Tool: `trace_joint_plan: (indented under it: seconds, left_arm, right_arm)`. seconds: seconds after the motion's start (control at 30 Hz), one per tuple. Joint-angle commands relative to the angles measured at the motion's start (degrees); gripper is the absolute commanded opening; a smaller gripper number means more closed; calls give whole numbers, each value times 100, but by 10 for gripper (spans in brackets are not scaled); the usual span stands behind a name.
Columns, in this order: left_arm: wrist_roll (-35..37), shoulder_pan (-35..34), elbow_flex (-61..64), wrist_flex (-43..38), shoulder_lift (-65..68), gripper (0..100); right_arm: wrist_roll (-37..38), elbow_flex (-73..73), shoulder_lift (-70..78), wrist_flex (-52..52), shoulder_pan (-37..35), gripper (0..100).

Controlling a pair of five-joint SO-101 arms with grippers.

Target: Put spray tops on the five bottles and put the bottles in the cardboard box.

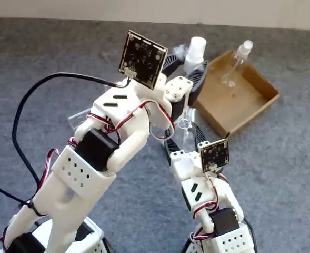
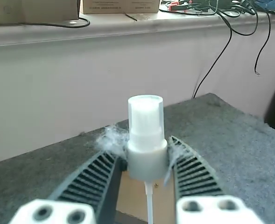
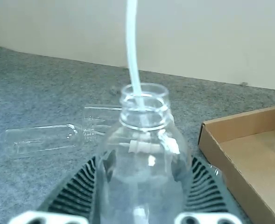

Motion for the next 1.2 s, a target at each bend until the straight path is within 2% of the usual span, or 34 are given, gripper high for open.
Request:
trace_joint_plan:
  seconds: [0.0,0.2,0.43,0.8,1.17]
  left_arm:
    - [9,-31,92,-123,-163,5]
    - [0,286,1077,-176,-171,6]
    - [0,286,1385,-141,-251,7]
    - [0,303,3073,-176,-1780,7]
    - [0,303,3442,-167,-2097,8]
  right_arm:
    - [-18,901,-40,-119,66,92]
    - [-18,901,-40,-119,66,92]
    - [-18,901,-40,-119,75,92]
    - [-9,901,-57,-22,75,92]
    - [0,901,-75,171,66,92]
